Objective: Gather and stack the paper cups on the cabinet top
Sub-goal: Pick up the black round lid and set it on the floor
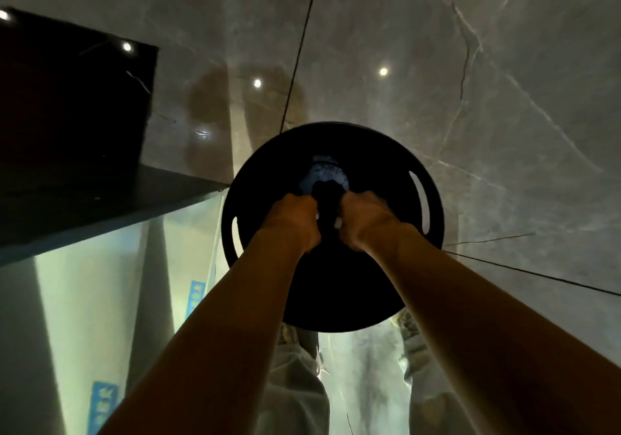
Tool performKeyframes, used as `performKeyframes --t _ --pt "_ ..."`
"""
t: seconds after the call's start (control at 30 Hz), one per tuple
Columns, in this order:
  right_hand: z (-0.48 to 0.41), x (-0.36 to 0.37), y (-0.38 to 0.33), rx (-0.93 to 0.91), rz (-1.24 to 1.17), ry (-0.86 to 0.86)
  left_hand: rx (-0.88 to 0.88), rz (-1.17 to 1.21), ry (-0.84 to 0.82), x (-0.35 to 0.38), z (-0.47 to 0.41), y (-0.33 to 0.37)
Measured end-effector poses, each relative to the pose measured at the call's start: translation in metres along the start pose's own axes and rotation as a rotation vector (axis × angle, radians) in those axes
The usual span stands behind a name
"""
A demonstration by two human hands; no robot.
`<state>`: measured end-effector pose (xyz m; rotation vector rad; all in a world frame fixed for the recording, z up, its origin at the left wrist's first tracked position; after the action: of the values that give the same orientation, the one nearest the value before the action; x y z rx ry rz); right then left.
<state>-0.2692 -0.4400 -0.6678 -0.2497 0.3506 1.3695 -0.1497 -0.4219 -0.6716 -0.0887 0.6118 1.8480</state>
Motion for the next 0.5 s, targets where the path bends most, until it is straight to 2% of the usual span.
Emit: performKeyframes --t 0.1,0.23,0.33,0.5 --pt "0.013 0.004 0.003 0.009 0.009 -0.020 -0.006 -0.020 0.010 0.005 0.011 0.003" --pt "0.057 -0.008 0.008 -0.068 0.043 0.004 0.002 -0.015 0.070 -0.005 0.053 0.022" --pt "0.097 -0.023 0.016 -0.092 0.023 -0.012 0.024 0.046 0.126 -0.017 0.092 0.041" --pt "0.186 -0.056 0.040 -0.127 -0.035 -0.021 -0.036 0.166 0.154 -0.029 0.179 0.079"
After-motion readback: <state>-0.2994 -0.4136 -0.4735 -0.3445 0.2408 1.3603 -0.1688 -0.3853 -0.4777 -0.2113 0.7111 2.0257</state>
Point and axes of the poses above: each hand's wrist, its own z-axis away from the middle knuckle, its own x-axis out of the palm, y = z × x, the point moved 2 cm from there along -z, towards the middle knuckle, and after that the axes turned 12 degrees about x, right-handed, at the moved point
